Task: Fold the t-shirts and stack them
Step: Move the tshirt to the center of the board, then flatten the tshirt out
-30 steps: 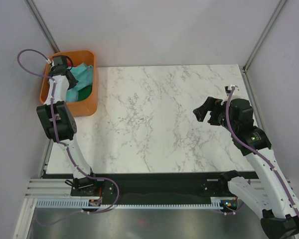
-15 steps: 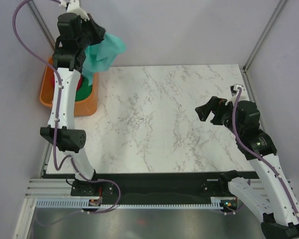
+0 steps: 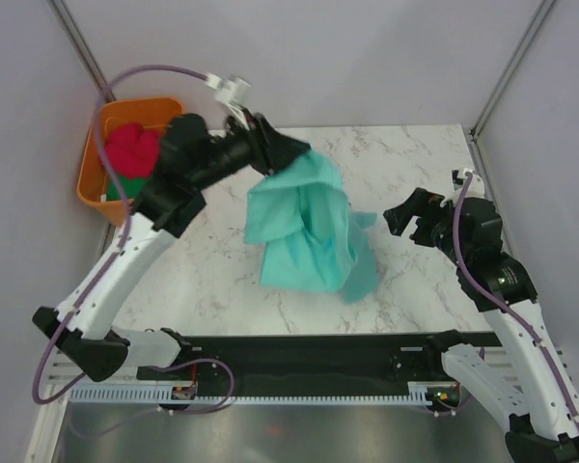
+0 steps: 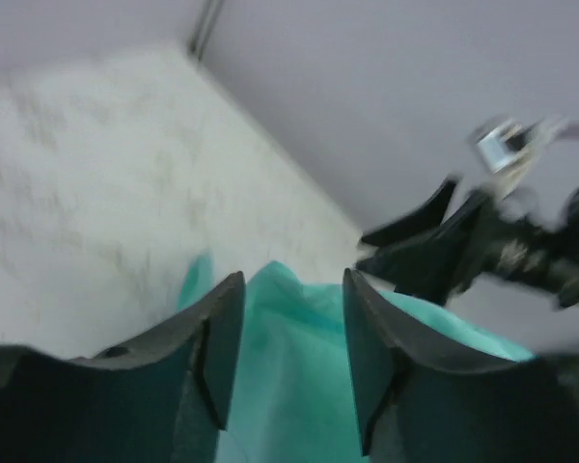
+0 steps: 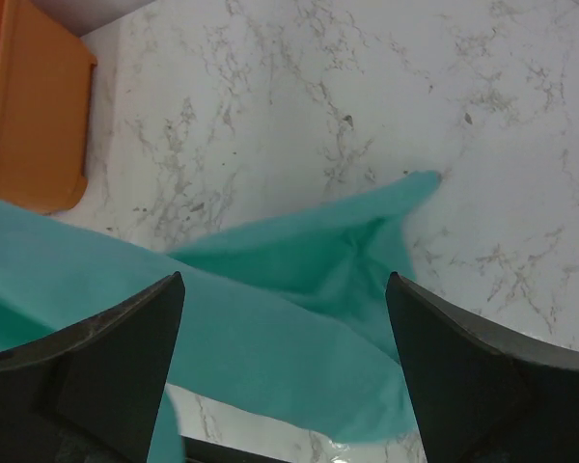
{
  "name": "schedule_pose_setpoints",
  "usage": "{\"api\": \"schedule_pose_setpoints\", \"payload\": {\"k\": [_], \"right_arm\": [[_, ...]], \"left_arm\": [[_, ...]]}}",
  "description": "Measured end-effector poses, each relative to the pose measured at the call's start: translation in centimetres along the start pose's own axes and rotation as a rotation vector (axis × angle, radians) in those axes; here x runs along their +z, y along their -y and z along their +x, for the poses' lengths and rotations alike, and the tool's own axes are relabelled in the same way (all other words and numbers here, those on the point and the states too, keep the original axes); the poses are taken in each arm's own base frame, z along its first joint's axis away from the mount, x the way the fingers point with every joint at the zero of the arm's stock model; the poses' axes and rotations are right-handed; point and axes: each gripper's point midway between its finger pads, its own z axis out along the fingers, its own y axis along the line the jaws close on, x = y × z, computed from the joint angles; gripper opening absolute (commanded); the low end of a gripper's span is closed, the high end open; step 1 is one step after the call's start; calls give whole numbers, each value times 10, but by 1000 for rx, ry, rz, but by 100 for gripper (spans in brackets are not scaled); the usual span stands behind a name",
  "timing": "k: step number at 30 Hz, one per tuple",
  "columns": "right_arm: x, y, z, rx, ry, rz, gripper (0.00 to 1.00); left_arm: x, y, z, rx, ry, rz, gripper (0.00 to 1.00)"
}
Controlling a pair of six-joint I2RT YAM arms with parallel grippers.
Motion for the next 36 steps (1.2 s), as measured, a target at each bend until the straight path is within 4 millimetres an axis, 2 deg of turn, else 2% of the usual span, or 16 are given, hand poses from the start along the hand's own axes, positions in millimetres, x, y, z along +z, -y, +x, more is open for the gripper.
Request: {"api": "schedule_pose_setpoints", "payload": {"k": [1, 2, 3, 5, 6, 8, 11, 14, 16, 21, 23, 30, 33, 34, 35, 36], "right_arm": [[2, 4, 3, 4, -12, 19, 93], [4, 7, 6, 6, -25, 36, 92], [6, 11, 9, 8, -41, 56, 88], [11, 20, 18, 11, -74, 98, 82], [15, 25, 23, 13, -90, 120, 76], [24, 38, 40, 22, -140, 168, 69], [40, 62, 82, 43, -261, 251, 64], [48, 95, 133, 64, -406, 369, 64], [47, 111, 155, 75, -465, 435, 65], [56, 122, 162, 97, -467, 503, 66], [64, 127, 163, 100, -459, 523, 67], [93, 149, 169, 77, -432, 619, 68], [107, 158, 176, 65, -446, 652, 64], [112, 161, 180, 64, -455, 659, 61], [117, 162, 182, 62, -457, 661, 48], [120, 163, 181, 55, -454, 665, 40]], "left_arm": [[7, -15, 48, -49, -107, -25, 64], [11, -31, 89, -86, -195, -55, 69], [11, -52, 144, -139, -316, -105, 71], [-14, -85, 239, -230, -539, -214, 77], [-35, -97, 275, -265, -628, -271, 78], [-67, -108, 312, -303, -727, -352, 78], [-86, -107, 312, -305, -709, -382, 77], [-88, -99, 299, -303, -649, -355, 75], [-90, -101, 306, -312, -650, -357, 75], [-114, -119, 363, -361, -800, -439, 76], [-121, -125, 378, -375, -850, -468, 76], [-121, -136, 399, -381, -899, -508, 75], [-120, -143, 413, -390, -926, -524, 64], [-121, -145, 417, -397, -936, -532, 46], [-120, -146, 422, -408, -943, -539, 32], [-120, -148, 425, -414, -948, -544, 19]]}}
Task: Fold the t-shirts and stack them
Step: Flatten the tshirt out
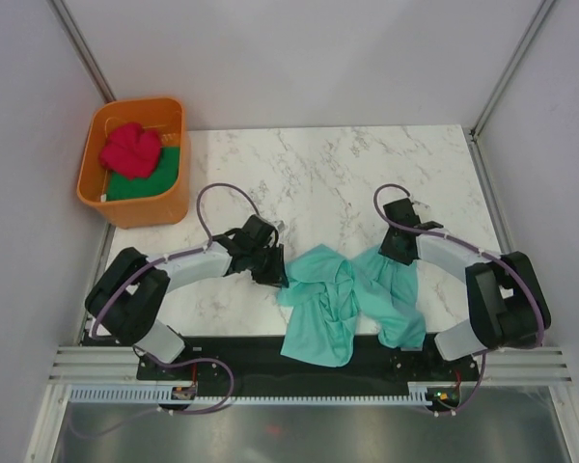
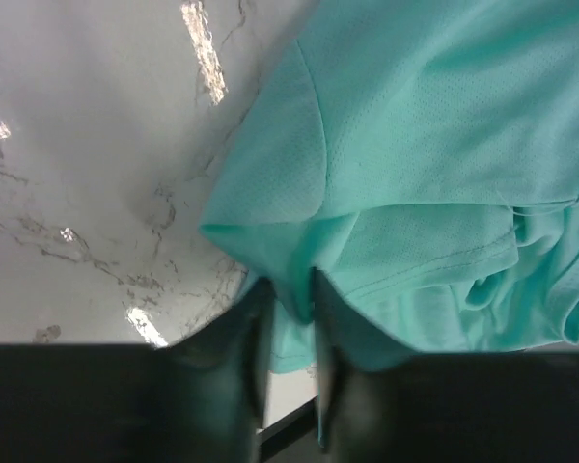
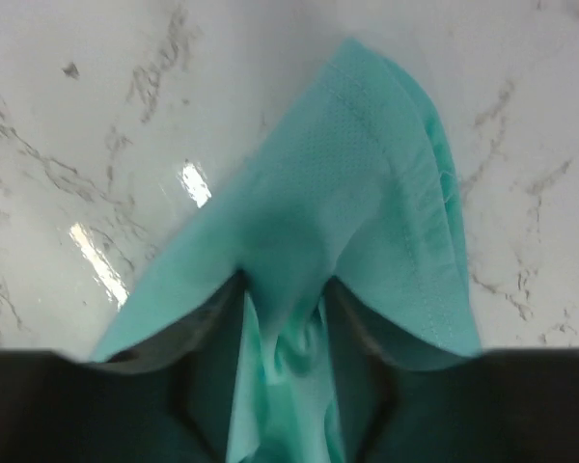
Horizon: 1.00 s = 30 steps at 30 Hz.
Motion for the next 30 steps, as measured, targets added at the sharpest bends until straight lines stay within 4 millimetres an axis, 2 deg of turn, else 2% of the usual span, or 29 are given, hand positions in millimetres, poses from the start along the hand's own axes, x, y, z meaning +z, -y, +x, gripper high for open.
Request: {"api": "schedule_pose_setpoints", "payload": {"k": [1, 2, 3, 5, 6, 8, 10, 11, 13, 15, 18, 21, 24, 29, 30], "right_arm": [[1, -4, -5, 2, 14, -10, 32], [3, -8, -10, -3, 26, -13, 7], [3, -11, -17, -12, 39, -17, 0], [1, -23, -40, -16, 76, -23, 0], [-2, -31, -58, -15, 108, -31, 0], [-17, -49, -104, -7, 189, -48, 0], [-42, -64, -151, 7, 288, -65, 0], [-62, -70, -181, 20, 357, -72, 0], [-98, -76, -222, 50, 470, -85, 0], [-132, -69, -248, 78, 562, -79, 0], [-162, -48, -255, 98, 621, -43, 0], [-167, -22, -241, 104, 618, 11, 0], [-147, 0, -209, 83, 553, 71, 0], [-92, 37, -136, 26, 374, 195, 0], [-83, 45, -122, 17, 337, 217, 0]], "left_arm": [[2, -1, 0, -1, -4, -4, 2], [4, 0, -2, -3, -5, -5, 2], [5, 1, -5, 1, -2, -6, 2], [2, 8, -24, -1, 24, 2, 2], [-1, 15, -40, -3, 52, 16, 2], [-15, 27, -86, -12, 141, 35, 2], [-41, 39, -141, -2, 255, 26, 2], [-64, 49, -178, 16, 352, 22, 2], [-101, 62, -219, 46, 478, 13, 2], [-136, 77, -243, 80, 584, 12, 2], [-165, 83, -241, 104, 633, -5, 2], [-174, 77, -223, 107, 627, -23, 2], [-162, 58, -191, 99, 568, -51, 2], [-111, 3, -105, 63, 349, -151, 2], [-103, -7, -91, 52, 310, -168, 14]]}}
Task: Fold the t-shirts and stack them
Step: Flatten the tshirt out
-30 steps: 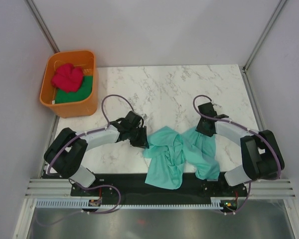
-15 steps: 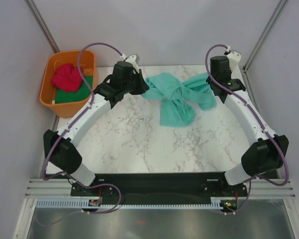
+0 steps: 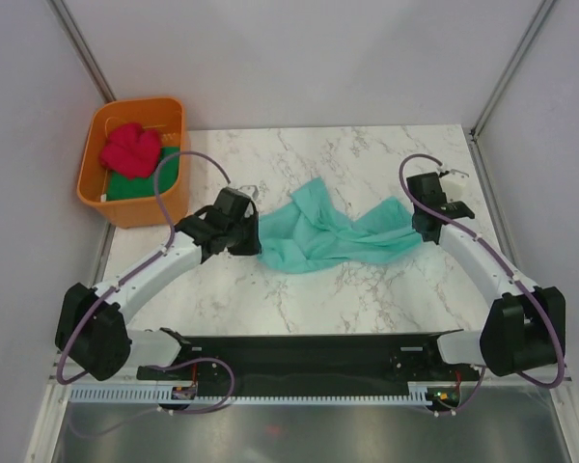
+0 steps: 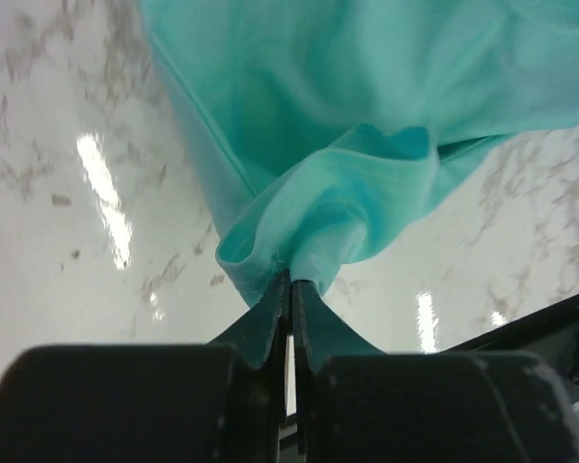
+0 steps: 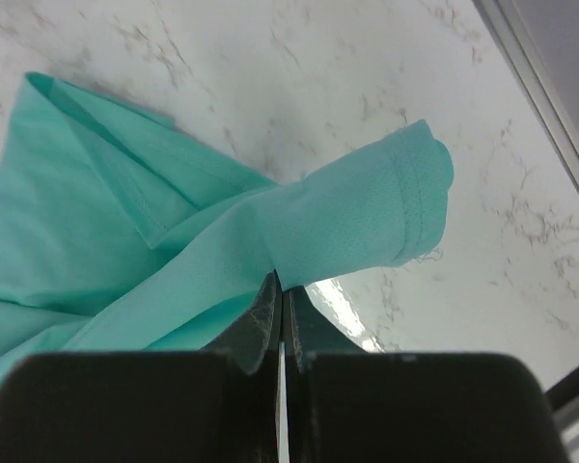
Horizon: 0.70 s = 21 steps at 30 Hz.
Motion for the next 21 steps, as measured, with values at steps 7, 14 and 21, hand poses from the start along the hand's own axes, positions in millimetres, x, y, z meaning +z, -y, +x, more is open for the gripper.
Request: {"api": "schedule_pose_setpoints", "payload": {"k": [7, 14, 21], "right_arm": [[7, 22, 51, -2, -101, 29, 0], [-6, 18, 56, 53, -98, -59, 0], [-4, 22, 72, 29, -134, -56, 4]], "left_arm": [[0, -27, 55, -39, -121, -67, 61], [-21, 11, -20, -34, 43, 14, 65], [0, 29, -57, -33, 78, 33, 65]]}}
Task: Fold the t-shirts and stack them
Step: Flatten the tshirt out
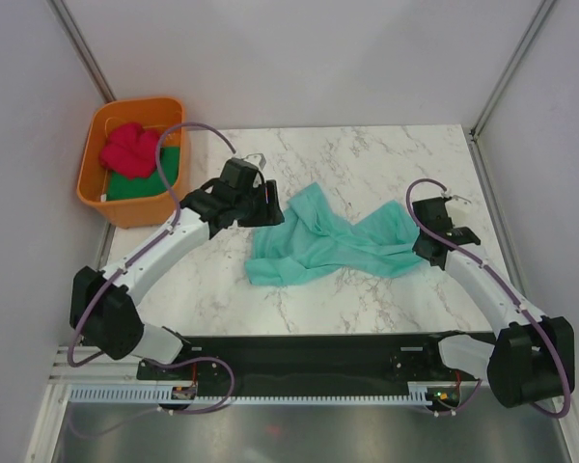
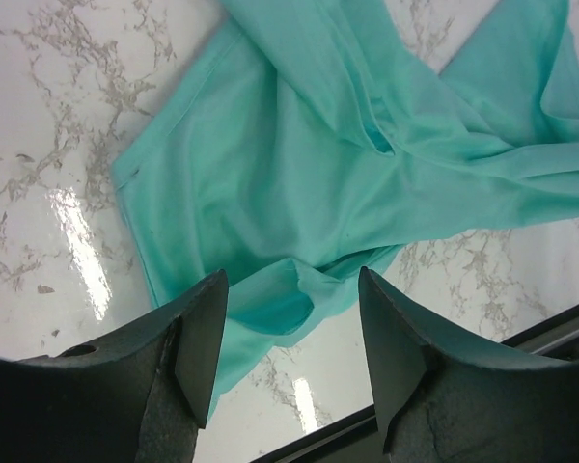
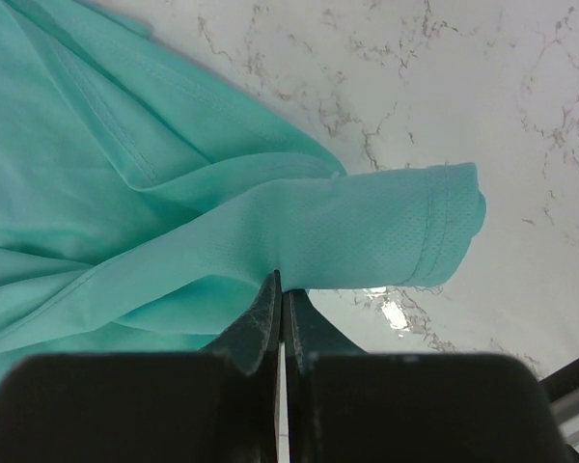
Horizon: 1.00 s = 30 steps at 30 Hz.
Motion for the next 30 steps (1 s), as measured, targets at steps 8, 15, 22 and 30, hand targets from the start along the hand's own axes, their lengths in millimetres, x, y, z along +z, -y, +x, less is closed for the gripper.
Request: {"api": "schedule_pose_setpoints", "payload": {"k": [8, 15, 22, 30], "right_arm": [[-3, -10, -1, 4, -10, -49, 0], [5, -12, 9, 4, -29, -64, 0], [6, -12, 22, 0, -55, -87, 0], [8, -16, 25, 5, -56, -108, 0]], "left_arm": [[46, 2, 29, -18, -165, 23, 67], [88, 55, 0, -78, -181, 193, 68], [123, 68, 25, -121, -255, 189, 67], [140, 72, 55, -141, -323, 156, 61]]}}
